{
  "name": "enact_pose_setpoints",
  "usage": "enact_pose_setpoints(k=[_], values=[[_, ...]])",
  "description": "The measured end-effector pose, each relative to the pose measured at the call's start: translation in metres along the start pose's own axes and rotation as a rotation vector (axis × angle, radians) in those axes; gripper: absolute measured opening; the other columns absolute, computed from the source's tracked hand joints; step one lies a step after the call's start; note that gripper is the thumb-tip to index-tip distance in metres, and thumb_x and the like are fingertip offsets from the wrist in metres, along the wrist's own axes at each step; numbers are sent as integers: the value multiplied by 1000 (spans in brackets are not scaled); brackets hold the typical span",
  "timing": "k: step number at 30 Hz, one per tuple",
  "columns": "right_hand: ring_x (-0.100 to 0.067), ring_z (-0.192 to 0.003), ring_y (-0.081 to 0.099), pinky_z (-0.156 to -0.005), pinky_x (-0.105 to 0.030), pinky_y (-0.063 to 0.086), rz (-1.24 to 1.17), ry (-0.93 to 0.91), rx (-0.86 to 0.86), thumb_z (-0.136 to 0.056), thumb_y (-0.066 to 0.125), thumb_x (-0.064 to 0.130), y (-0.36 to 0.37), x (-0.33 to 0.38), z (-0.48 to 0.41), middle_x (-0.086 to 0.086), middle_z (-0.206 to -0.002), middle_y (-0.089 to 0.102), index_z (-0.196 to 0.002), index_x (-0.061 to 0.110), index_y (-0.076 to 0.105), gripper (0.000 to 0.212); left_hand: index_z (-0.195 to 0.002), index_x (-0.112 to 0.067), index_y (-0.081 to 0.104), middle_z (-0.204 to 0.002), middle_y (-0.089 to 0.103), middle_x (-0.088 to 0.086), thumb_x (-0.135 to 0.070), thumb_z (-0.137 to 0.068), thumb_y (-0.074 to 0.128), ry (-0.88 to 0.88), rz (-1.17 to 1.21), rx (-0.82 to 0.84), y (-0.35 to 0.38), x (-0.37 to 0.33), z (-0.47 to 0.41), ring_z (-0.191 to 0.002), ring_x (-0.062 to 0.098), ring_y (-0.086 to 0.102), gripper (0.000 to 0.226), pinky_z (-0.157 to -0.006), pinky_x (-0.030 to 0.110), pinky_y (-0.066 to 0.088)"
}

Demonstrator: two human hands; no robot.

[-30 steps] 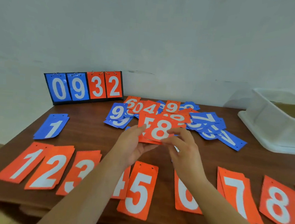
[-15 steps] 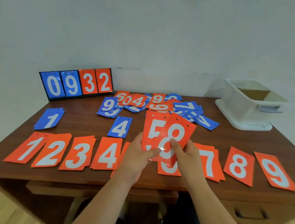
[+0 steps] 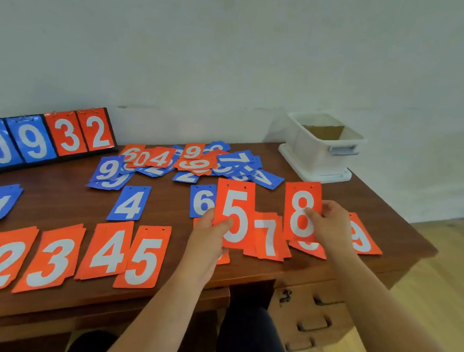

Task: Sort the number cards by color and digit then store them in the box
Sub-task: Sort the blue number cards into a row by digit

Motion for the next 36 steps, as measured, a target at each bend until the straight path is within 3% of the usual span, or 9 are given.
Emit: enact_pose_setpoints(k=[7, 10, 13, 16, 21, 27, 30, 33, 36], values=[[-29, -107, 62, -77, -34, 48, 363, 84, 11, -94, 62, 25, 2, -50, -37, -13, -119, 66, -131, 5, 55, 43, -153, -26, 33, -149, 44, 3, -26, -94, 66, -67, -13, 10, 25, 5, -6, -130, 27, 52, 68, -99, 50, 52], [-28, -109, 59, -92, -38, 50, 605, 92, -8, -92, 62, 38, 11, -67, -41, -13, -115, 66, -119, 8, 63, 40, -151, -29, 35, -149, 45, 2, -27, -92, 68, -100, -23, -11, 25, 9, -10, -130, 27, 52, 67, -96, 51, 54], [-31, -121, 48, -106, -43, 38, 827, 50, -77, -91, 59, 46, 15, -70, -37, -15, -127, 56, -117, 11, 62, 44, -148, -31, 40, -145, 50, 2, -31, -90, 70, -109, -30, -22, 21, 15, -13, -126, 27, 56, 65, -90, 49, 57], [-27, -118, 49, -95, -39, 43, 540, -42, -63, -94, 60, 33, 18, -48, -27, -13, -131, 50, -124, 12, 58, 37, -148, -29, 41, -142, 53, 2, -30, -92, 68, -106, -30, -34, 19, 19, -15, -125, 26, 57, 63, -91, 49, 57], [-13, -74, 61, -68, -32, 50, -85, -54, 297, -98, 50, 42, 42, 28, 12, 0, -88, 69, -96, 15, 67, 32, -136, -26, 53, -127, 64, 1, -26, -92, 68, -82, 34, -27, 17, 17, -11, -113, 21, 65, 46, -95, 49, 55], [-25, -86, 69, -72, -38, 56, -134, -112, 481, -92, 63, 18, 91, 55, 47, -8, -92, 72, -94, 11, 69, 9, -130, -27, 59, -121, 68, -1, -32, -91, 69, -25, -61, -143, -16, 6, -6, -109, 23, 67, 41, -92, 50, 56], [-24, -78, 71, -64, -35, 57, -134, -114, 550, -91, 65, 15, 115, 60, 64, -13, -91, 72, -93, 9, 69, 7, -124, -26, 54, -113, 66, -7, -30, -95, 64, 48, -174, -217, -49, -2, 0, -103, 18, 68, 31, -88, 42, 59], [-28, -71, 69, -61, -38, 57, -103, -138, 593, -88, 70, 18, 143, 65, 82, -11, -85, 71, -96, 10, 66, 12, -123, -28, 52, -110, 57, -9, -22, -101, 54, 213, -515, -351, -91, -10, 11, -100, 9, 60, 23, -77, 23, 54], [-22, -68, 62, -65, -38, 53, -100, -147, 575, -84, 74, 15, 170, 68, 95, -4, -77, 64, -89, 13, 62, 13, -119, -22, 57, -113, 63, -4, -17, -101, 50, 296, -964, -446, -134, -10, 26, -106, 12, 60, 20, -84, 23, 51]])
Point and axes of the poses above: each hand's wrist, its own z-axis away from the middle knuckle, its own y-axis out of the palm, x = y × z, the point moved 1 cm from there along -z, towards the middle knuckle
